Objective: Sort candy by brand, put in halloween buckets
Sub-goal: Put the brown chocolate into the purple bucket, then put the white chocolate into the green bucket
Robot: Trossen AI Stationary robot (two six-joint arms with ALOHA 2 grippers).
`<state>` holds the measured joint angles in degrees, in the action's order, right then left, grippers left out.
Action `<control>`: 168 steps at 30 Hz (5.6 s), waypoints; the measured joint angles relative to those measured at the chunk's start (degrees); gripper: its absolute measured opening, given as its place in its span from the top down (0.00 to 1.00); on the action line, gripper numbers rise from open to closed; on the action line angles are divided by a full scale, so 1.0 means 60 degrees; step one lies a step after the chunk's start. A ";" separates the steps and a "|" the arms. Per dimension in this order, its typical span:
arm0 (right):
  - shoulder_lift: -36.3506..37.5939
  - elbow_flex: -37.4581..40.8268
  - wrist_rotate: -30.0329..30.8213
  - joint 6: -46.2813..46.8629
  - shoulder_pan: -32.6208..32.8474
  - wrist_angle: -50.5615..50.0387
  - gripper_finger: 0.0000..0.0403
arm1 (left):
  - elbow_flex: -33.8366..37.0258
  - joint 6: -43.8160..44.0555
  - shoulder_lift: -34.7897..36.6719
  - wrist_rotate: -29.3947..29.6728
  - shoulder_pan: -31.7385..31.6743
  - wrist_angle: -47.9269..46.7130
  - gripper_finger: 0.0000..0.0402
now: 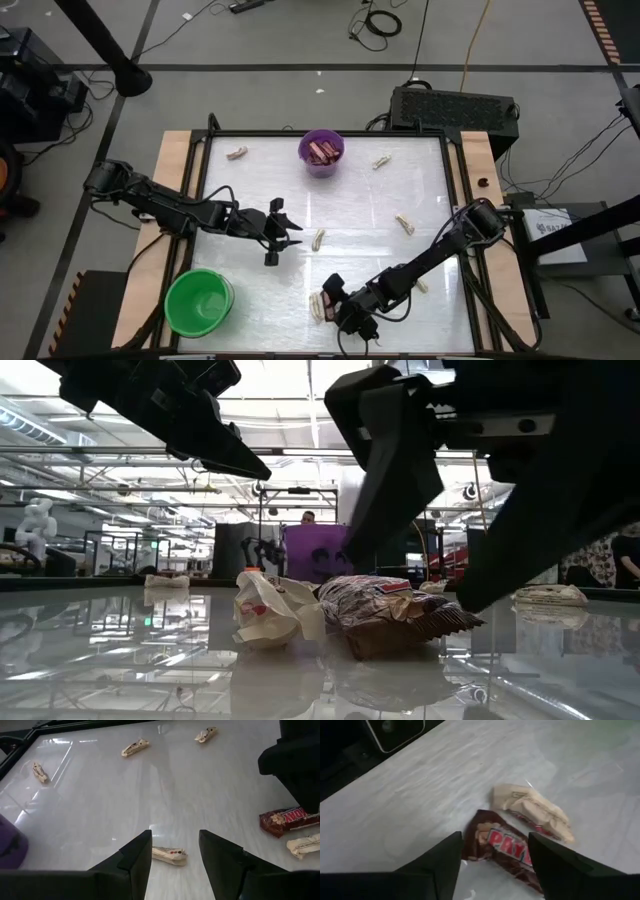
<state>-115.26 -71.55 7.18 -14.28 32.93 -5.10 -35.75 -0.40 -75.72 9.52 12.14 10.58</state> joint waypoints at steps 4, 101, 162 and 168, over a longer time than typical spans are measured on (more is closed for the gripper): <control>-0.0056 0.0000 -0.0296 0.0349 -0.0084 -0.0178 0.54 | 0.0000 0.0000 0.0000 -0.0001 0.0000 0.0002 0.57; 0.0032 -0.0270 -0.1934 0.6156 -0.0638 -0.1211 0.98 | -0.0007 0.0166 -0.0006 -0.0055 0.0000 -0.0418 0.57; 0.2044 -0.2302 -0.1536 0.2086 -0.9950 -0.3536 0.69 | -0.0007 0.0525 -0.0007 0.0037 0.0000 -0.1772 0.57; 0.3074 -0.2320 -0.2946 0.2443 -0.9531 -0.5784 0.66 | -0.0007 0.0754 -0.0007 0.0040 0.0000 -0.1758 0.57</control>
<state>-96.82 -85.47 -10.49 0.38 -24.26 -39.80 -35.79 4.12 -75.77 9.76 12.14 0.03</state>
